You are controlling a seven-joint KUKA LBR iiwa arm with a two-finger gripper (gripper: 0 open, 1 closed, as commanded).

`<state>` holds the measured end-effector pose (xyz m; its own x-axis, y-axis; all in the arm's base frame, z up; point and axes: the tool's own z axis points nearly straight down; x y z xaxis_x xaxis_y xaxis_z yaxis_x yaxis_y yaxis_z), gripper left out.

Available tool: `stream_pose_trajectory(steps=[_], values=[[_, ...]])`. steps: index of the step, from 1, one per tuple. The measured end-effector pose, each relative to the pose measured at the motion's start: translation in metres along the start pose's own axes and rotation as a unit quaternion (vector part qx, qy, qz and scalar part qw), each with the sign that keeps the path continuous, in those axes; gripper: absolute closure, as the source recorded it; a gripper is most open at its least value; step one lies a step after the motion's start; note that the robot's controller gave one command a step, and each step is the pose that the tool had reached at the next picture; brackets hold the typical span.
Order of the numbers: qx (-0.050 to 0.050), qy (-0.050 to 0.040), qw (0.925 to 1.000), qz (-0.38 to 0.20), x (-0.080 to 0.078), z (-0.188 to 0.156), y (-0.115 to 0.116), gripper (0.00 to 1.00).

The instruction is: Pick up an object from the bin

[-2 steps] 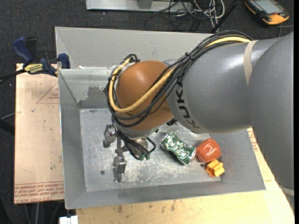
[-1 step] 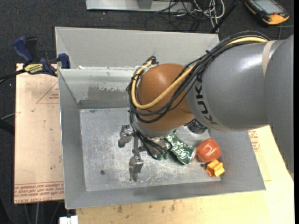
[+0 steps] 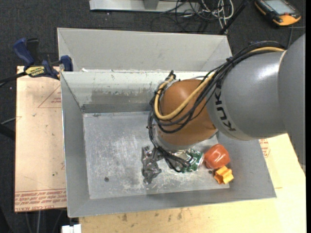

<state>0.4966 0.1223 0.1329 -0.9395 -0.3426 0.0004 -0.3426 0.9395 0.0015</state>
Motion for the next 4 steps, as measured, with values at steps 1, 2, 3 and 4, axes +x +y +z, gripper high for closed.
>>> stream_pose_trajectory(steps=[1, 2, 3, 4], values=[[0.000, -0.0001, 1.0000, 0.000, 0.000, 0.000, 0.000, 0.00], [0.000, 0.0001, 1.0000, 0.000, 0.000, 0.000, 0.000, 0.00], [0.000, -0.0011, 0.9997, -0.026, 0.019, 0.013, -0.048, 0.00], [0.001, -0.0012, 0.9974, -0.071, 0.022, 0.059, -0.069, 1.00]])
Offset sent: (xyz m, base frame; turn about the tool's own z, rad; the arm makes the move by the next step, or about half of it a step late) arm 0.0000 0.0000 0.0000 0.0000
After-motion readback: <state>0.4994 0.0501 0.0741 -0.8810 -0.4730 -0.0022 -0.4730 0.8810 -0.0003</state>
